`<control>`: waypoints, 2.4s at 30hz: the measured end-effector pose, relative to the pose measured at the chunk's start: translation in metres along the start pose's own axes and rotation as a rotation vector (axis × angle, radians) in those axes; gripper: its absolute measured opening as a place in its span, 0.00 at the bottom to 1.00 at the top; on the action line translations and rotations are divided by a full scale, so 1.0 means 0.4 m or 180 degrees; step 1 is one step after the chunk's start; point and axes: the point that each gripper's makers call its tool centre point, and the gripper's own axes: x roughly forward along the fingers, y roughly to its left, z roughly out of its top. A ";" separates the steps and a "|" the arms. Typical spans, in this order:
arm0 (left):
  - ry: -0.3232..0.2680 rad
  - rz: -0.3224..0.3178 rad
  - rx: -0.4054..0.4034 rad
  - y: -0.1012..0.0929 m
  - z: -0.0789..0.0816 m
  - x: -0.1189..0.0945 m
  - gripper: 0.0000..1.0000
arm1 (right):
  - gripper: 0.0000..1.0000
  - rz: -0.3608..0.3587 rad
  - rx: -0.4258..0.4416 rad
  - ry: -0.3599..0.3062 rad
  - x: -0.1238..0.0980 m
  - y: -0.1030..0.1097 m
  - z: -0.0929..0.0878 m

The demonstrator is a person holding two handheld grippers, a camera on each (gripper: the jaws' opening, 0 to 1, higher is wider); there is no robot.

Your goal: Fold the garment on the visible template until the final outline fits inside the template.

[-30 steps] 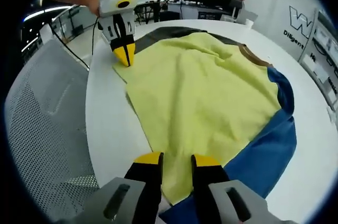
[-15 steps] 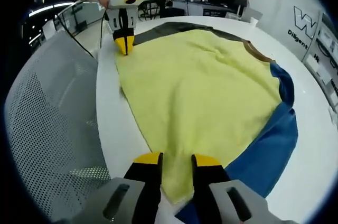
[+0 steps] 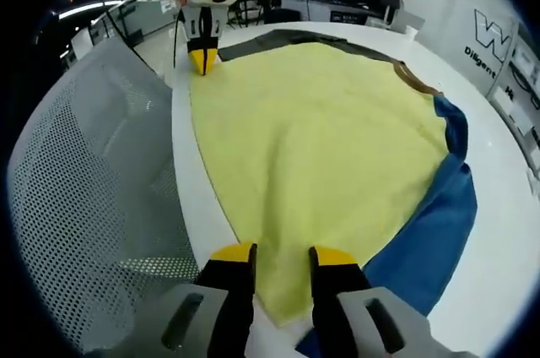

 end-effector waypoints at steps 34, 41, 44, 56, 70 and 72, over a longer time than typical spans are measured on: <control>-0.1525 0.1324 0.0144 0.286 0.301 -0.089 0.62 | 0.50 -0.0600 0.0129 -0.0627 0.011 -0.351 0.239; -0.1555 0.1372 0.0052 0.349 0.336 -0.086 0.64 | 0.56 -0.0647 0.0195 -0.0661 0.054 -0.407 0.275; -0.1585 0.1395 0.0014 0.373 0.355 -0.085 0.67 | 0.60 -0.0683 0.0230 -0.0666 0.071 -0.436 0.286; -0.1632 0.1388 -0.0279 0.473 0.406 -0.066 0.78 | 0.73 -0.0666 0.0775 -0.0620 0.158 -0.508 0.303; -0.1519 0.1333 -0.0300 0.475 0.441 -0.016 0.84 | 0.76 -0.0709 0.0758 -0.0574 0.197 -0.557 0.308; -0.1498 0.1350 -0.0285 0.473 0.445 -0.013 0.85 | 0.82 -0.0717 0.0772 -0.0551 0.196 -0.570 0.304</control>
